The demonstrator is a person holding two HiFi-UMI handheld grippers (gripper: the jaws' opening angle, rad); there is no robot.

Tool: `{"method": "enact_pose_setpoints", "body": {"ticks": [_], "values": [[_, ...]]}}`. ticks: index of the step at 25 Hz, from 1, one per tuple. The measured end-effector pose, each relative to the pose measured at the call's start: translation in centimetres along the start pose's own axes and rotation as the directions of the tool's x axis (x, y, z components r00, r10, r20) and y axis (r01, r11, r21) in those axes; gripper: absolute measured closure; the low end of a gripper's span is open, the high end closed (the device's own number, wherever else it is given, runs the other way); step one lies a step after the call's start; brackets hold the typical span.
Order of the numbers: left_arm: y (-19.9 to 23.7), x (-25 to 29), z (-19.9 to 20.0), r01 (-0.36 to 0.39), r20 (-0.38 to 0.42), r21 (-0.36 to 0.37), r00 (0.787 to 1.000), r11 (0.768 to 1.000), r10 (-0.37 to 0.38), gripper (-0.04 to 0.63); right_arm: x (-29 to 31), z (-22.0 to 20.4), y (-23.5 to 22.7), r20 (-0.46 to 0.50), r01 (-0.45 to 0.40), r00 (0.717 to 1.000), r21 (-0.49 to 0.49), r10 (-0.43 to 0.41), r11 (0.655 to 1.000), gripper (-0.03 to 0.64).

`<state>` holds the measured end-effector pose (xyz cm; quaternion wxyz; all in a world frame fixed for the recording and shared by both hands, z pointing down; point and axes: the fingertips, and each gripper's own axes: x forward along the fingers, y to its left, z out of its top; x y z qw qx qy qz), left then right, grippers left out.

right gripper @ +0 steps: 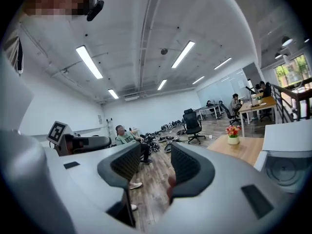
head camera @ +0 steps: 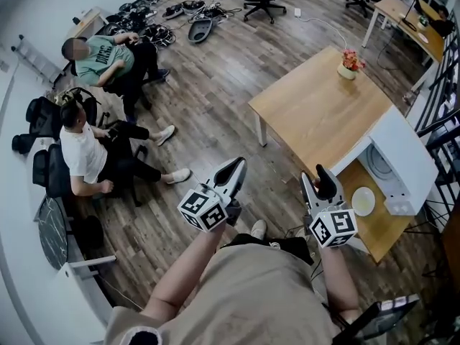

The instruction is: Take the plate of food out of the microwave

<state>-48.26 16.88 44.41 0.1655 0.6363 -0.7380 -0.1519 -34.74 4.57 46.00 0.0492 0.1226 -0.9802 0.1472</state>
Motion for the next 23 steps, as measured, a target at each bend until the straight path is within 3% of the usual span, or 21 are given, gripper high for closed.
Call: {"method": "enact_pose_setpoints", "body": {"ticks": [5,23], "values": [[2.6,-1.9,-0.6,-0.008,-0.012,-0.026,1.000,1.000,0.008,0.592,1.5,-1.2,2.1,-0.022,0.000,1.000,0.007,0.000,1.000,0.413],[6.6,-2.8,-0.6,0.081,-0.039,-0.072,0.996,0.994,-0.084,0.592,5.5,-3.2,5.6,-0.053,0.016,0.998,0.026,-0.015,1.000,0.425]]}}
